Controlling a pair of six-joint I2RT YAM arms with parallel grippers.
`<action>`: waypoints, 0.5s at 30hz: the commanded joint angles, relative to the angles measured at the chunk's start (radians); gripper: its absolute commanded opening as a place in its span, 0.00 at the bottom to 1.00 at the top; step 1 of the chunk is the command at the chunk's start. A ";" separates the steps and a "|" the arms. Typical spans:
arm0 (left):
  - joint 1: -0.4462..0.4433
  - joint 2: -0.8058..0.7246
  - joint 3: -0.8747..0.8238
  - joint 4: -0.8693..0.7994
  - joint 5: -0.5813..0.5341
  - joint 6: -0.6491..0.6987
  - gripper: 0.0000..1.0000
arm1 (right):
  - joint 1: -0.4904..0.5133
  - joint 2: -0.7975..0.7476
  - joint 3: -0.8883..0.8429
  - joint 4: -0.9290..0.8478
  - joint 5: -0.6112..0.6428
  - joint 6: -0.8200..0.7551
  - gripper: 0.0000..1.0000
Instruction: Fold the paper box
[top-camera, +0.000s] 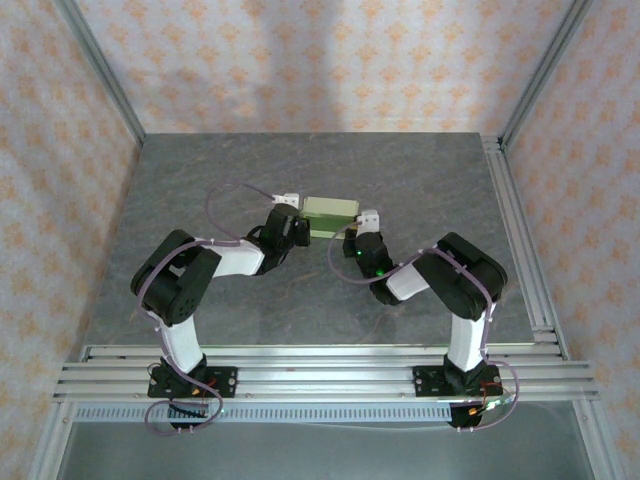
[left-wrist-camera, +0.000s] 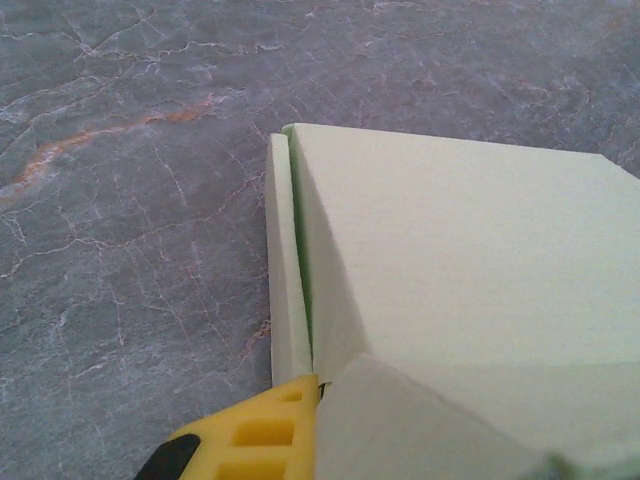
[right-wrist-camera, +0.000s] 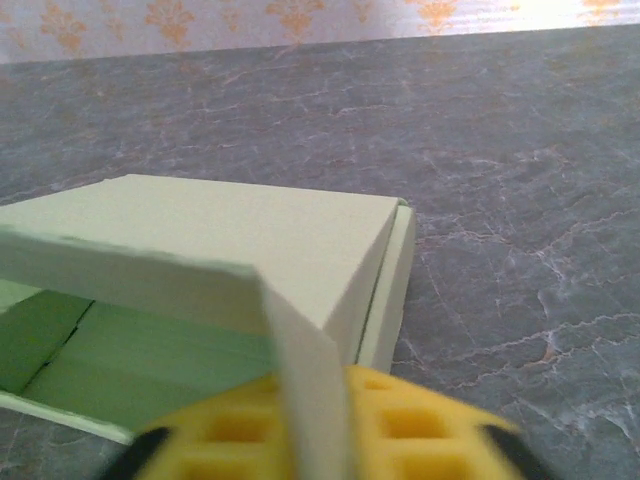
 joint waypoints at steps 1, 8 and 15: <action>-0.013 0.023 -0.015 -0.071 -0.020 -0.002 0.00 | 0.010 -0.072 -0.013 0.039 -0.044 -0.014 0.39; -0.014 0.015 -0.008 -0.091 -0.040 0.017 0.00 | 0.010 -0.227 -0.079 0.025 -0.074 -0.029 0.81; -0.016 0.021 0.005 -0.096 -0.032 0.026 0.00 | 0.008 -0.439 -0.099 -0.089 -0.049 -0.044 0.94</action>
